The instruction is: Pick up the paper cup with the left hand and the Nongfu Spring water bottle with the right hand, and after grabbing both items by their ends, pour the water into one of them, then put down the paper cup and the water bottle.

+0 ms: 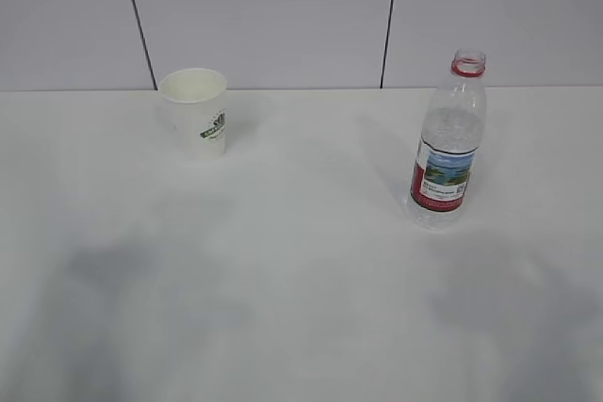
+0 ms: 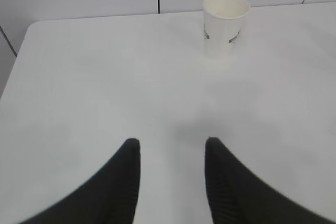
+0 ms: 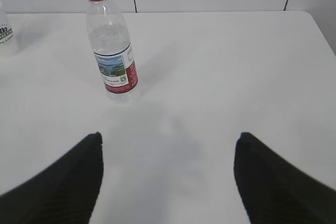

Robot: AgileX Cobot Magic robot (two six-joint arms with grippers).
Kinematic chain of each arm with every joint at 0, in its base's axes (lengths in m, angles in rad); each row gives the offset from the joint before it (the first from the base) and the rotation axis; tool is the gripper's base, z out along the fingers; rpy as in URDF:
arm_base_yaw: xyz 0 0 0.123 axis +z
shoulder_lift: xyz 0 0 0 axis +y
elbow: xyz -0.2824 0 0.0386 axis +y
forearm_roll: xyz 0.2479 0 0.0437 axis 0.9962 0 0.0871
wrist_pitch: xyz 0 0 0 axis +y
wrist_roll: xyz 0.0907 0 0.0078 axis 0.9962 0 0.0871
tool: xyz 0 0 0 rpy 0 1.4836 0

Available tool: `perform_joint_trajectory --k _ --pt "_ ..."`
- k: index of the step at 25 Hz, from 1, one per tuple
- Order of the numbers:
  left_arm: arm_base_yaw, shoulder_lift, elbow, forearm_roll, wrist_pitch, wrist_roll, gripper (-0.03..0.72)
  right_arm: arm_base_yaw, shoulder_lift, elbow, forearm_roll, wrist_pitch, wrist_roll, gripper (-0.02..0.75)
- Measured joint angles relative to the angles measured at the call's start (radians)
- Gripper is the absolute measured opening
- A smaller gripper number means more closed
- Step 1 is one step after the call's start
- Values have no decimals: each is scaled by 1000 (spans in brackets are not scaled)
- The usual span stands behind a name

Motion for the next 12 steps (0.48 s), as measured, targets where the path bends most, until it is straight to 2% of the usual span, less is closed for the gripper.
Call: perform_joint_trajectory --k 12 --pt "0 141 0 2 -217 0 358 0 144 0 7 -187 1 585"
